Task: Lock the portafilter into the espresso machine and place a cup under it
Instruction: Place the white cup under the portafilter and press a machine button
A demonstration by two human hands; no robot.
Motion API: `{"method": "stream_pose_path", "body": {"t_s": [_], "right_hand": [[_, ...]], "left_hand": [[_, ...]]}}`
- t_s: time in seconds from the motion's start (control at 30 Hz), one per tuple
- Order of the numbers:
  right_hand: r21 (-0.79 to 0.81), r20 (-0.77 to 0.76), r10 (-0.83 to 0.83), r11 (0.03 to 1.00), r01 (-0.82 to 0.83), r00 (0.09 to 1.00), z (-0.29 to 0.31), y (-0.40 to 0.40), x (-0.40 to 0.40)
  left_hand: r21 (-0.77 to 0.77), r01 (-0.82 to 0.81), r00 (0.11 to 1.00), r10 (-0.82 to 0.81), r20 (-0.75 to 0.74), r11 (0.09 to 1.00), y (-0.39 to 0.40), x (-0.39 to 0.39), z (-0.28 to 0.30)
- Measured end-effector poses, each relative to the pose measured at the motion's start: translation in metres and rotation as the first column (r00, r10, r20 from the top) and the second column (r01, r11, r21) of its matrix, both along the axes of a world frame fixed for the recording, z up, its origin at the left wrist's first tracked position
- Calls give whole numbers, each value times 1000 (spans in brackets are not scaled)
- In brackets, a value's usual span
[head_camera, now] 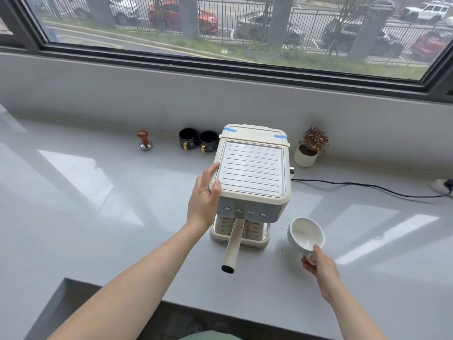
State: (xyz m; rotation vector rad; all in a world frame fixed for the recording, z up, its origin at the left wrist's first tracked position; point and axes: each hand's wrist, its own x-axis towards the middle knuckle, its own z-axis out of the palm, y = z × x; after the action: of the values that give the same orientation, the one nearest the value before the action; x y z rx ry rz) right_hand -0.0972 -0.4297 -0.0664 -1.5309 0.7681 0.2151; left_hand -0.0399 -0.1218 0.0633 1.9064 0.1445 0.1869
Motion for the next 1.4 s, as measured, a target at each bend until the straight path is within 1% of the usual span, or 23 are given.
{"method": "stream_pose_path", "body": {"t_s": [0.2, 0.47, 0.67, 0.9, 1.2, 1.33, 1.4], "right_hand": [[5, 14, 124, 992, -124, 992, 7, 33, 21], [-41, -56, 279, 959, -282, 959, 10, 69, 45], [-68, -68, 375, 923, -379, 925, 11, 87, 56], [-56, -101, 421, 902, -427, 902, 9, 102, 61], [-47, -100, 473, 877, -479, 876, 17, 115, 62], [-76, -114, 487, 865, -496, 866, 20, 119, 62], [-134, -114, 471, 865, -483, 875, 20, 121, 62]], "left_hand": [[11, 2, 1000, -2, 9, 1000, 1, 0, 0], [22, -3, 1000, 3, 4, 1000, 0, 1, -2], [20, 1, 1000, -1, -4, 1000, 1, 1, -1], [25, -9, 1000, 9, 7, 1000, 1, 1, -3], [29, -15, 1000, 15, 7, 999, 1, 1, -4], [35, -19, 1000, 19, 7, 999, 0, 1, -3], [32, -19, 1000, 19, 8, 999, 0, 2, -3]]}}
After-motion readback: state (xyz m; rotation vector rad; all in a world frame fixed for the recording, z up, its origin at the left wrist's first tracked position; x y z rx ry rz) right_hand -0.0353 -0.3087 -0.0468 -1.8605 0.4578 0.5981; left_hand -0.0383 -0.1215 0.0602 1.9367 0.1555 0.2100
